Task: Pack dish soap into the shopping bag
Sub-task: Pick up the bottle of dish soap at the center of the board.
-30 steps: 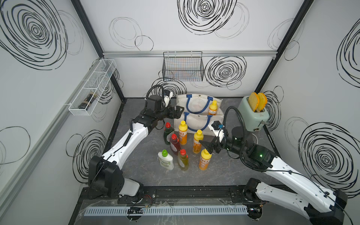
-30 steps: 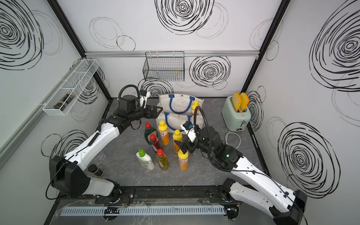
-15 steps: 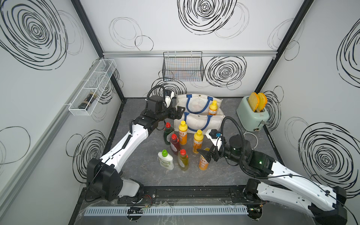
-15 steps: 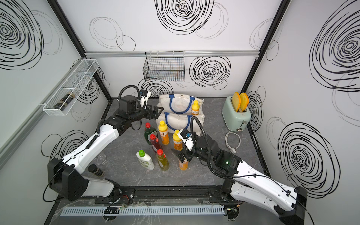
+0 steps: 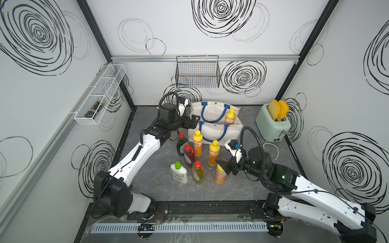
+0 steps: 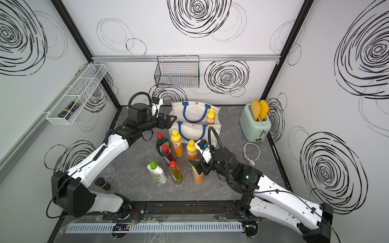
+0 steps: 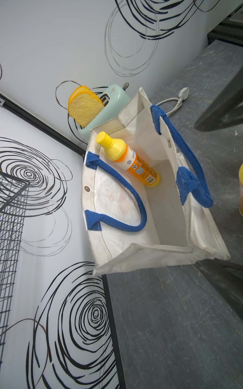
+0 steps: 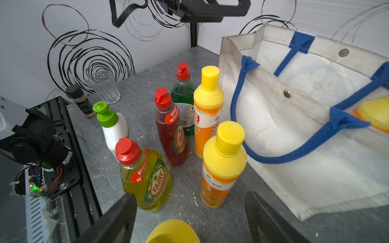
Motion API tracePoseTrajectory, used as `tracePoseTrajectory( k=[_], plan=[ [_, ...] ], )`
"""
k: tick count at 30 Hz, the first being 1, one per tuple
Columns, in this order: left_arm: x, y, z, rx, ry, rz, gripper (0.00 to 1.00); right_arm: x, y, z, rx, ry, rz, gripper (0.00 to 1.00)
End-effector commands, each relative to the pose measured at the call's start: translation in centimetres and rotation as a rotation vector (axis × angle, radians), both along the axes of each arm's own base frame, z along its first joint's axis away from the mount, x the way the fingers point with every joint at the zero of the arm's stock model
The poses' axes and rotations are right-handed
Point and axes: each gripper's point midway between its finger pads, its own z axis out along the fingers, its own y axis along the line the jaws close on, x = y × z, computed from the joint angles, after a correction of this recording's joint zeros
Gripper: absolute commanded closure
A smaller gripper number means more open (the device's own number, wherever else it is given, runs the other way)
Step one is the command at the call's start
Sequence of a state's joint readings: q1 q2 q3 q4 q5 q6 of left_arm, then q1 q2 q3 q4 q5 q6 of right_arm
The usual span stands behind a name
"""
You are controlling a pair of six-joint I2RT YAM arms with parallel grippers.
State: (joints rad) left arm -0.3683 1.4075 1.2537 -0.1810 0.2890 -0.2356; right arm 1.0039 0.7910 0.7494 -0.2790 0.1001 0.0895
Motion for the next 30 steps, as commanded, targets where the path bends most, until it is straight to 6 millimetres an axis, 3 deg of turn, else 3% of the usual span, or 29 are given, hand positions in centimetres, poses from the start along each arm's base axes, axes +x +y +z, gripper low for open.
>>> tracePoseTrajectory(
  k=[1,12,30],
  plan=[
    [0.1,-0.2,0.5,-0.013,-0.020,-0.006,0.04,-0.1,-0.7,-0.6,0.002,0.020,-0.031,0.16],
    [0.0,-0.5,0.5,-0.018,-0.017,-0.016,0.04,-0.1,-0.9,-2.0,-0.010,0.040,-0.042,0.29],
    [0.0,-0.6,0.2,-0.011,-0.011,-0.018,0.04,-0.8,-0.5,-2.4,-0.020,0.047,-0.012,0.48]
  ],
)
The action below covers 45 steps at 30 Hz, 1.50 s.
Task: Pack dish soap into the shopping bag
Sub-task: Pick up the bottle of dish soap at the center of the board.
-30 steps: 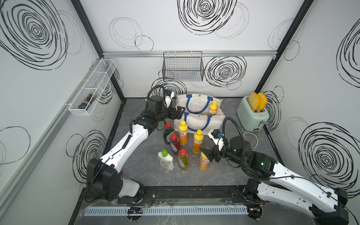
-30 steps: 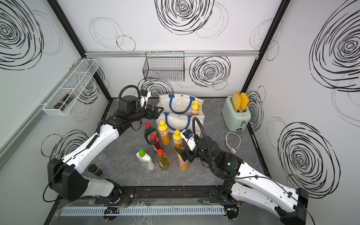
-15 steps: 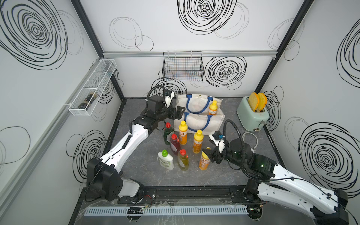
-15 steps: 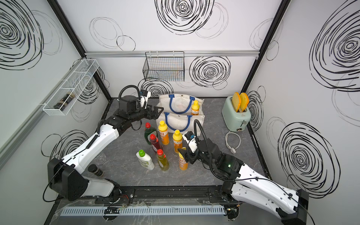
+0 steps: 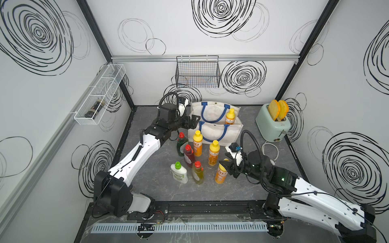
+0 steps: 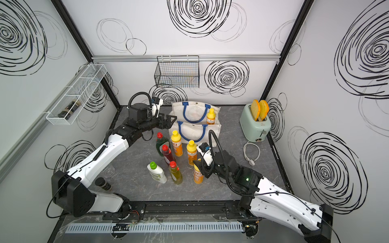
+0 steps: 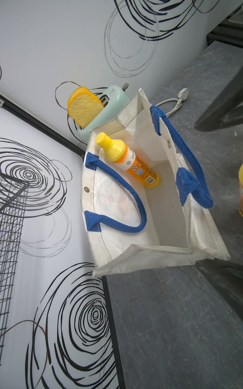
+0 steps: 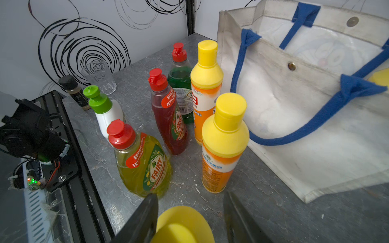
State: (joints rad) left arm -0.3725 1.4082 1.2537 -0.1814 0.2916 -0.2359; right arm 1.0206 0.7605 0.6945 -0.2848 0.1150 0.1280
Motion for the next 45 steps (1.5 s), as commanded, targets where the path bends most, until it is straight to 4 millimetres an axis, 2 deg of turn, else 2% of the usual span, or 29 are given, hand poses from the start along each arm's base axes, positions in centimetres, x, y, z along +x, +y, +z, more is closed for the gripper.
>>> tracePoseTrajectory(
  k=[1,5,8,18,24,29,39,45],
  plan=[
    [0.1,-0.4,0.3,-0.011,-0.013,-0.012,0.04,-0.3,0.1,-0.5,-0.015,0.008,0.003,0.49],
    [0.0,-0.5,0.2,-0.009,-0.011,-0.016,0.04,-0.2,0.2,-1.0,-0.040,0.009,-0.006,0.57],
    [0.0,-0.5,0.3,-0.010,-0.017,-0.018,0.04,0.1,0.2,-1.3,-0.056,0.006,-0.020,0.67],
    [-0.1,-0.6,0.3,-0.009,-0.020,-0.019,0.04,1.1,0.1,0.3,-0.069,-0.033,-0.061,1.00],
    [-0.1,-0.8,0.2,-0.007,-0.018,-0.023,0.04,2.0,0.5,1.5,-0.083,-0.054,-0.086,1.00],
    [-0.2,-1.0,0.1,-0.002,-0.019,-0.025,0.04,3.4,0.0,4.7,-0.016,-0.095,-0.131,1.00],
    [-0.2,-0.9,0.1,0.005,-0.019,-0.022,0.04,7.0,-2.4,6.0,0.000,-0.062,-0.214,1.00],
    [-0.2,-1.0,0.0,0.006,-0.018,-0.022,0.04,8.5,-2.7,7.4,-0.011,-0.080,-0.239,1.00]
  ],
)
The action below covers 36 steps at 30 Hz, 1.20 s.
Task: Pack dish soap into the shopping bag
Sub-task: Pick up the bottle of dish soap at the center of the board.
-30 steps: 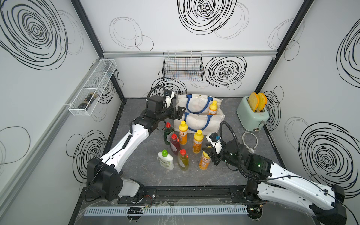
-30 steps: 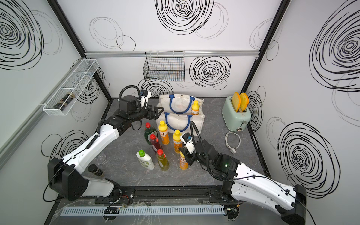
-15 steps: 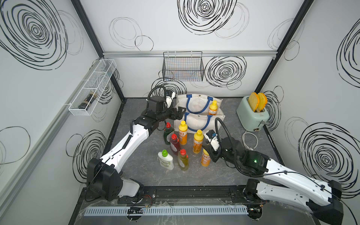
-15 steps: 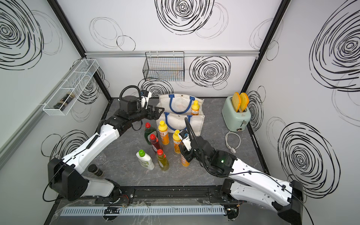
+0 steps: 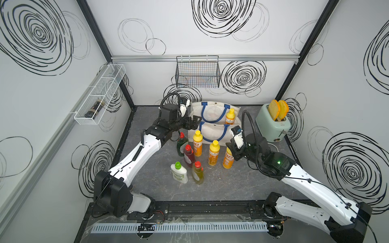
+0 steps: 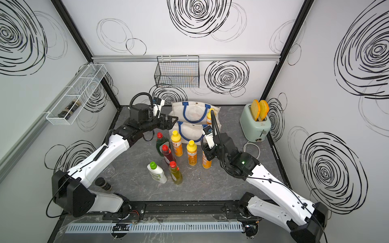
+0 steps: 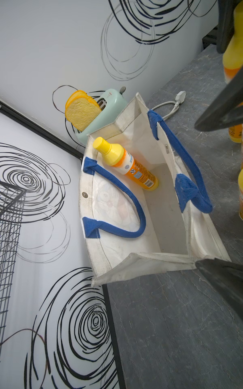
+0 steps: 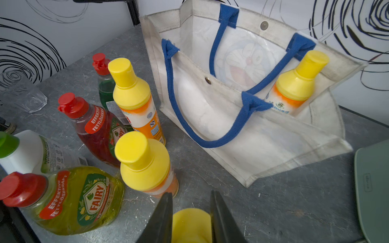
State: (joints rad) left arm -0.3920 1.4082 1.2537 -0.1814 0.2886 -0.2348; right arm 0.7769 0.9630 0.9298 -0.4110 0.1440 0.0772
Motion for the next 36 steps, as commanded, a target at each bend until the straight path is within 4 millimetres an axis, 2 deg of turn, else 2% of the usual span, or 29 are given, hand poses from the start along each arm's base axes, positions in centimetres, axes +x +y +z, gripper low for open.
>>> tracePoseTrajectory(
  k=[1,6,10,13,22,36],
  plan=[
    [0.2,-0.3,0.1,0.003,-0.017,-0.006,0.04,1.0,0.5,5.3,0.088,-0.111,0.010,1.00],
    [0.2,-0.3,0.0,0.007,-0.017,-0.004,0.04,2.5,-0.1,7.5,0.074,-0.145,-0.019,1.00],
    [0.2,-0.2,0.0,0.011,-0.017,0.000,0.04,3.9,-0.8,10.1,0.080,-0.177,-0.047,1.00],
    [0.2,-0.1,0.0,0.013,-0.020,-0.002,0.04,4.5,-0.7,12.0,0.091,-0.197,-0.038,1.00],
    [0.1,-0.2,0.1,0.017,-0.025,-0.007,0.04,6.4,0.1,16.3,0.065,-0.176,-0.039,1.00],
    [0.0,-0.3,0.3,0.011,-0.028,-0.012,0.04,9.1,0.7,23.3,0.102,-0.308,-0.074,1.00]
  ],
)
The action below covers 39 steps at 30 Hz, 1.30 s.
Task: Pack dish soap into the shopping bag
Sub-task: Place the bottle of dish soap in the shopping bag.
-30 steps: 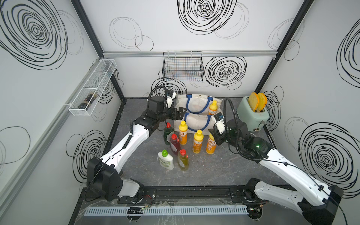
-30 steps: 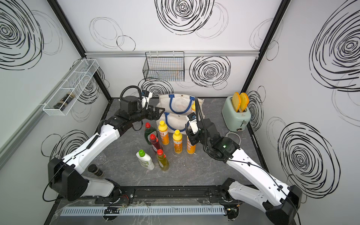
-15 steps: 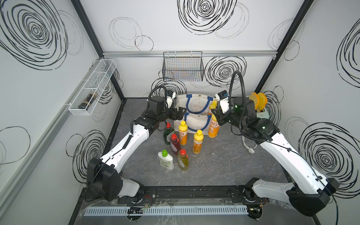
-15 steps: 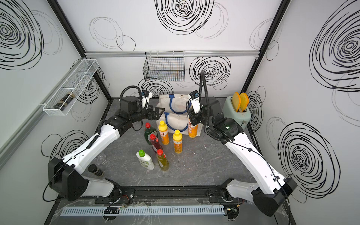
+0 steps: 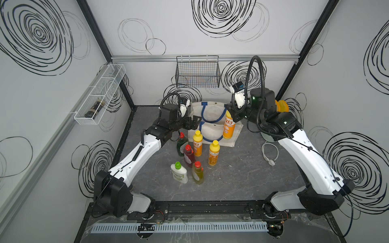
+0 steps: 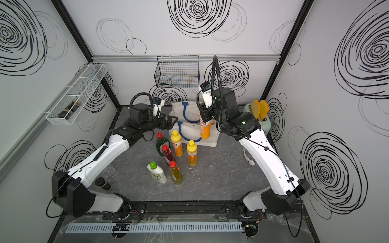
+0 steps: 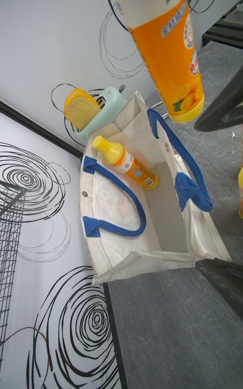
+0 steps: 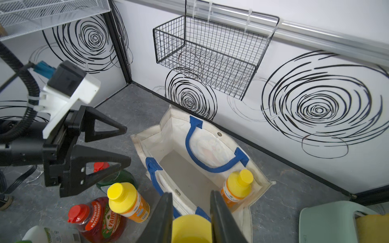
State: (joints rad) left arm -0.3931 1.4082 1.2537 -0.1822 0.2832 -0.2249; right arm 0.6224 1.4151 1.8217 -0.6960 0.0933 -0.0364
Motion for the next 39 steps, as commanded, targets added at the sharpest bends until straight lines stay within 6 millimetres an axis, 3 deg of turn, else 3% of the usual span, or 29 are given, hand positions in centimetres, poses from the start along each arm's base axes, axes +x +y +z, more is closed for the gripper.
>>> tracePoseTrajectory(
  k=[1,9,17,29,39],
  plan=[
    [0.0,-0.3,0.3,0.003,-0.023,-0.010,0.04,0.2,-0.7,6.0,0.073,-0.161,-0.014,1.00],
    [-0.1,-0.4,0.3,0.005,-0.022,-0.016,0.04,1.9,-0.9,9.7,0.090,-0.228,-0.016,1.00],
    [-0.1,-0.4,0.3,0.005,-0.023,-0.016,0.04,3.4,-1.7,11.6,0.115,-0.304,-0.033,1.00],
    [-0.1,-0.4,0.3,0.004,-0.023,-0.017,0.04,7.0,-2.4,9.9,0.132,-0.303,-0.046,1.00],
    [-0.1,-0.4,0.3,0.006,-0.023,-0.017,0.04,8.2,-2.7,7.5,0.156,-0.261,-0.033,1.00]
  ],
)
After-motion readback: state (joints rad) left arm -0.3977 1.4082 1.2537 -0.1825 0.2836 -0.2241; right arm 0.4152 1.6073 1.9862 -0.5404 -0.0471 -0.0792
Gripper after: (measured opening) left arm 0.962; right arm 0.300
